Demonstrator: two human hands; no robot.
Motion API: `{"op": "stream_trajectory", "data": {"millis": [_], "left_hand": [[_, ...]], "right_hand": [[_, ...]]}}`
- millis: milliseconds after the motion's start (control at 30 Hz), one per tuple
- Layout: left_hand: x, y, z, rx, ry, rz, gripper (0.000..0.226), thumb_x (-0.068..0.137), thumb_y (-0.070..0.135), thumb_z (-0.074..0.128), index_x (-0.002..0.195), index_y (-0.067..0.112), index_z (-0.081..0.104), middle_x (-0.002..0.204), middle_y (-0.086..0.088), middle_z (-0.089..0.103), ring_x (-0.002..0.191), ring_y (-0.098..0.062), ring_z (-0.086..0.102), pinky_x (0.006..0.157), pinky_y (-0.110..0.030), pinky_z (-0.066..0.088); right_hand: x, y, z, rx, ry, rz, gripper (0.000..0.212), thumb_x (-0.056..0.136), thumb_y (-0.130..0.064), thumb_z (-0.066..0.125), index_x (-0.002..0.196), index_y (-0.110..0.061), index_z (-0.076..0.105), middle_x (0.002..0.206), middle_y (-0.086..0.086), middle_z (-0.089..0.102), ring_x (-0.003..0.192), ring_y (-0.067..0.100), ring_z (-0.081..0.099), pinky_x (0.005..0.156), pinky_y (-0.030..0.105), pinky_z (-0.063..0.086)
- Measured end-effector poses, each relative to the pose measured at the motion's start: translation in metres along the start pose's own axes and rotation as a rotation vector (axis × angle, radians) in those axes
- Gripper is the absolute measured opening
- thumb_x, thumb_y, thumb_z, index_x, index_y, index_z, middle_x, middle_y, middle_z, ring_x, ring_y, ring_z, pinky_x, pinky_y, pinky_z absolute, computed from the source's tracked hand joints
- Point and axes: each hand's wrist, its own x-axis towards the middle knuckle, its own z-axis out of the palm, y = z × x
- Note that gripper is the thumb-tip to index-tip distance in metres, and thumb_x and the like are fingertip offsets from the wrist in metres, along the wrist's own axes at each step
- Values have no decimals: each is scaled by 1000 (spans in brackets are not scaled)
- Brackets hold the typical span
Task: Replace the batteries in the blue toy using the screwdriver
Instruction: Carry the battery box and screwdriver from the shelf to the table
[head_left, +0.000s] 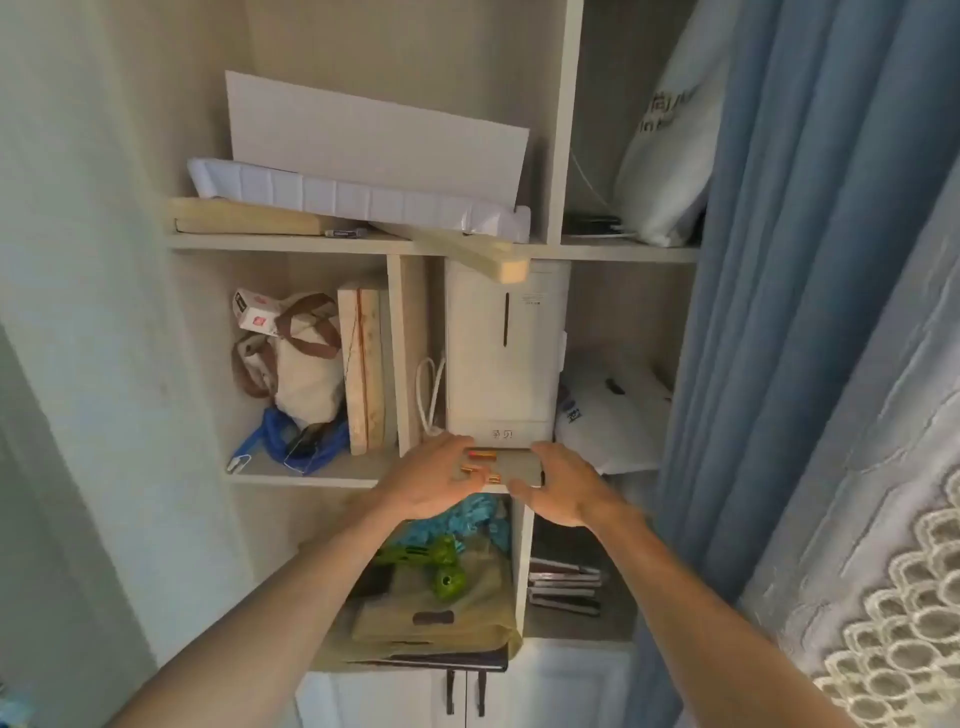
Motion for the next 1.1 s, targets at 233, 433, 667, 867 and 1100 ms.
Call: {"op": "stream_trajectory", "data": {"millis": [233,433,667,867,1100], "left_hand": [[83,-36,34,212,-92,46,83,88,70,53,156,25,42,152,-2,56,132,-25,60,106,-47,53],[115,-67,67,404,-118,128,82,85,79,39,146,25,46,146,-3,55,123,-26,62,98,-52,55],[128,-88,79,430,-154,203,74,90,79,32,135,24,52,136,-3,50,119,-23,55,98,-50,52],[135,-79,80,396,-216,244,49,104,62,48,127,20,49,127,-5,49,89,-18,57,72,-35,46],[125,-80,87,524,-130,284,49,107,60,36,122,15,51,116,-7,56,78,-21,63,67,-40,57]], "right_hand": [[50,6,12,-286,-38,168,49,91,-46,63,127,-14,56,123,8,62,106,28,63,86,38,55],[81,5,28,-343,-70,256,21,90,-11,64,111,-7,69,102,9,66,94,26,69,70,29,51],[100,16,39,-337,-30,268,24,93,-2,66,115,-5,72,114,13,74,103,30,72,86,34,61],[103,16,40,-306,25,270,21,93,-1,63,112,-5,71,117,16,73,107,33,72,87,37,60],[94,18,43,-202,64,255,13,91,-2,66,101,-7,71,109,15,74,94,32,72,72,34,58]]}}
